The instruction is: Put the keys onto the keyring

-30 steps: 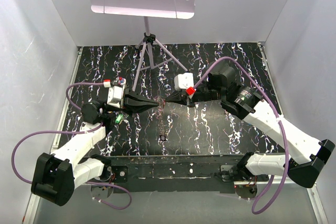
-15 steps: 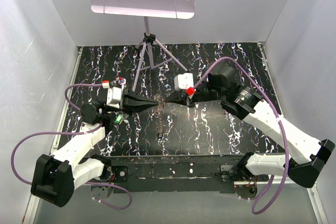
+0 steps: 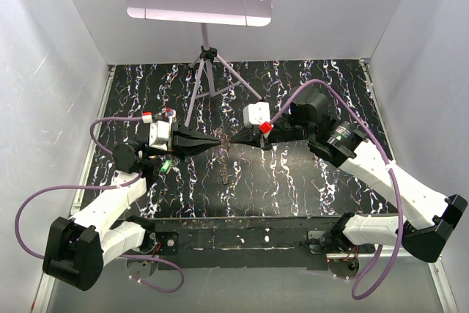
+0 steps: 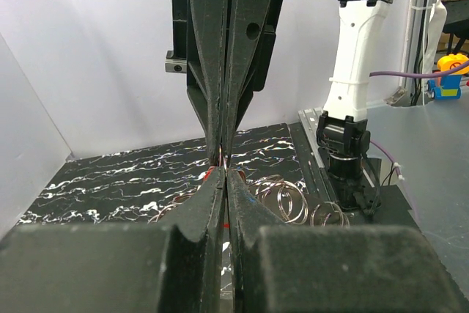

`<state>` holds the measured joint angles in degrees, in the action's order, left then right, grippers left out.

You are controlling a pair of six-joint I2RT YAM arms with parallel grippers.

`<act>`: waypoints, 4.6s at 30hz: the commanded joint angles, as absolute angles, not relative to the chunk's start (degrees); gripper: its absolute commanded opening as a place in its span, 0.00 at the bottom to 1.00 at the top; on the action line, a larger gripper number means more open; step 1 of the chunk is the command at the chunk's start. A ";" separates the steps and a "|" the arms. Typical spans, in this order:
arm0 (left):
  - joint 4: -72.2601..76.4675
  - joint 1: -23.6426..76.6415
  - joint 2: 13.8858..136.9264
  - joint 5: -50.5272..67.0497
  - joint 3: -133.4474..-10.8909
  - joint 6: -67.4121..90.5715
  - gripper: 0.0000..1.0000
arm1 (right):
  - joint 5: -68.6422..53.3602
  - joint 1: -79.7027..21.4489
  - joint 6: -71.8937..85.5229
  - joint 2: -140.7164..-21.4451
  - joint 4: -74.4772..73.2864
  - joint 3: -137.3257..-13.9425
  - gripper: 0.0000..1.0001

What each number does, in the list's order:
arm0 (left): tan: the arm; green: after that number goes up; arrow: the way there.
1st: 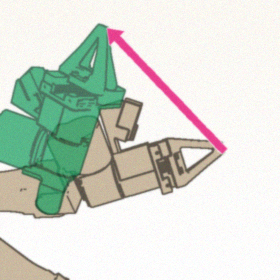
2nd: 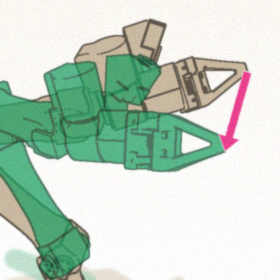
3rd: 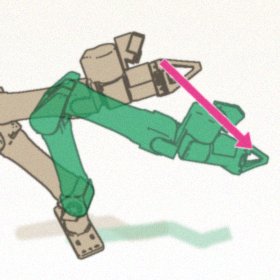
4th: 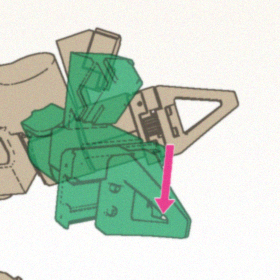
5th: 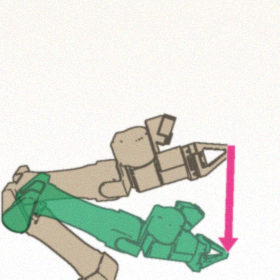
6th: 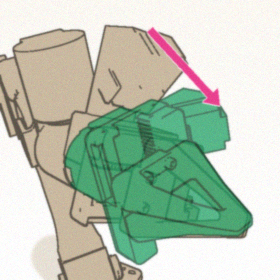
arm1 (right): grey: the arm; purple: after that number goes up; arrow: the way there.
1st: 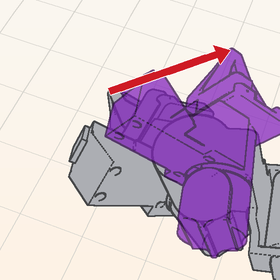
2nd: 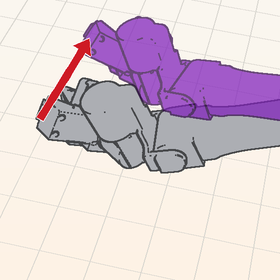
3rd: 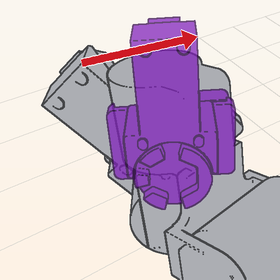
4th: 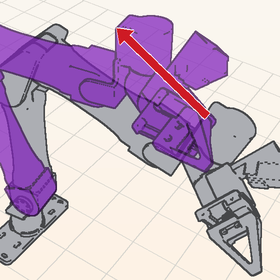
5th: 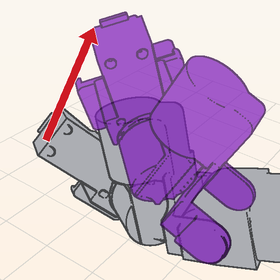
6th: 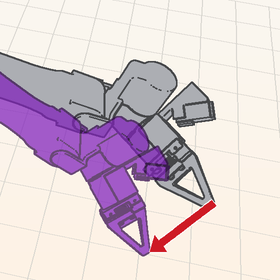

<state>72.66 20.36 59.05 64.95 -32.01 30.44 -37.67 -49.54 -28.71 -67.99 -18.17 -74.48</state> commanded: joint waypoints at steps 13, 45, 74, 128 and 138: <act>72.33 20.04 57.57 62.05 -32.61 28.83 0.00 | -37.79 -49.92 -28.65 -67.59 -17.23 -76.64 0.01; 74.27 20.13 57.57 63.46 -32.43 30.06 0.00 | -37.79 -50.10 -28.65 -67.94 -17.23 -76.11 0.01; 73.21 20.92 58.10 63.37 -32.43 29.53 0.00 | -37.81 -50.27 -26.29 -67.68 -19.17 -75.06 0.01; 74.27 20.83 58.09 64.34 -32.17 29.80 0.00 | -39.02 -50.27 -23.82 -67.06 -15.82 -74.53 0.01; 74.35 20.83 58.18 64.51 -32.17 29.97 0.00 | -39.90 -50.27 -22.94 -67.41 -14.77 -74.62 0.01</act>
<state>72.69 20.75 59.05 65.43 -31.97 30.02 -38.11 -50.00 -24.05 -67.99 -17.89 -74.37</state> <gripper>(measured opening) 0.016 0.023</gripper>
